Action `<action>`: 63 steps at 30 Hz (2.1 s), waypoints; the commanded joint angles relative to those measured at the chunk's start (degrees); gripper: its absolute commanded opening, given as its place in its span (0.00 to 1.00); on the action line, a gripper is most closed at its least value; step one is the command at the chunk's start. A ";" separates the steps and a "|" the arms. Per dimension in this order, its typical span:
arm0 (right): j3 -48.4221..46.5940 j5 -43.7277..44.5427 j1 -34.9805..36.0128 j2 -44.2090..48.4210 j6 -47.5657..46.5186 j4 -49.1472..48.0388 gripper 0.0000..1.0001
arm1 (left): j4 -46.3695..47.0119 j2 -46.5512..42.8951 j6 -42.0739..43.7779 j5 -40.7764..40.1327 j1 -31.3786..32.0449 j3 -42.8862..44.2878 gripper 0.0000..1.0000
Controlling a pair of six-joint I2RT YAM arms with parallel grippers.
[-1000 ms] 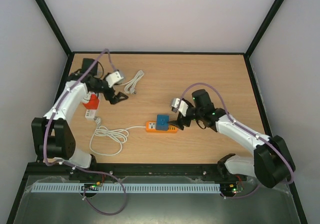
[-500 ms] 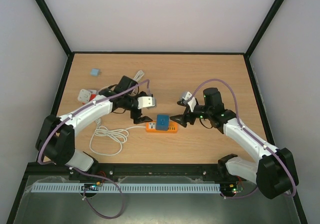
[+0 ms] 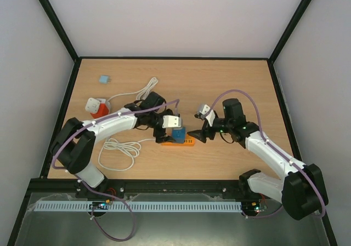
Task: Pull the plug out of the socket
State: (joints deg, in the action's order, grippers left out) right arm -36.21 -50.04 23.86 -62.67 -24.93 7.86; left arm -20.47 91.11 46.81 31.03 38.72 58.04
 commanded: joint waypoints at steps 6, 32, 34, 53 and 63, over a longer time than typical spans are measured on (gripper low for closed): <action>3.05 0.07 -0.13 -0.82 -5.23 -2.31 0.92 | 2.82 3.90 -1.48 0.41 2.56 0.50 0.93; 7.22 7.46 11.73 -12.92 -2.51 -21.93 0.92 | -4.18 -4.80 8.01 1.51 -7.01 -7.23 0.47; 7.22 7.70 12.26 -14.41 -2.77 -23.10 0.91 | -4.23 -4.80 8.57 2.07 -7.01 -7.48 0.47; 5.17 8.82 13.67 -28.38 -9.04 -27.79 0.83 | -5.16 -4.63 10.94 5.36 -7.13 -8.25 0.45; 2.79 8.25 13.85 -31.87 -9.89 -27.66 0.63 | -5.11 -3.24 11.03 7.33 -7.10 -6.98 0.40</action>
State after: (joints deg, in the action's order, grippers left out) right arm -31.77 -41.69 37.28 -93.51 -34.13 -17.52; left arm -23.77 87.57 56.62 34.98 31.83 50.92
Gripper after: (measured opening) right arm 0.649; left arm 0.631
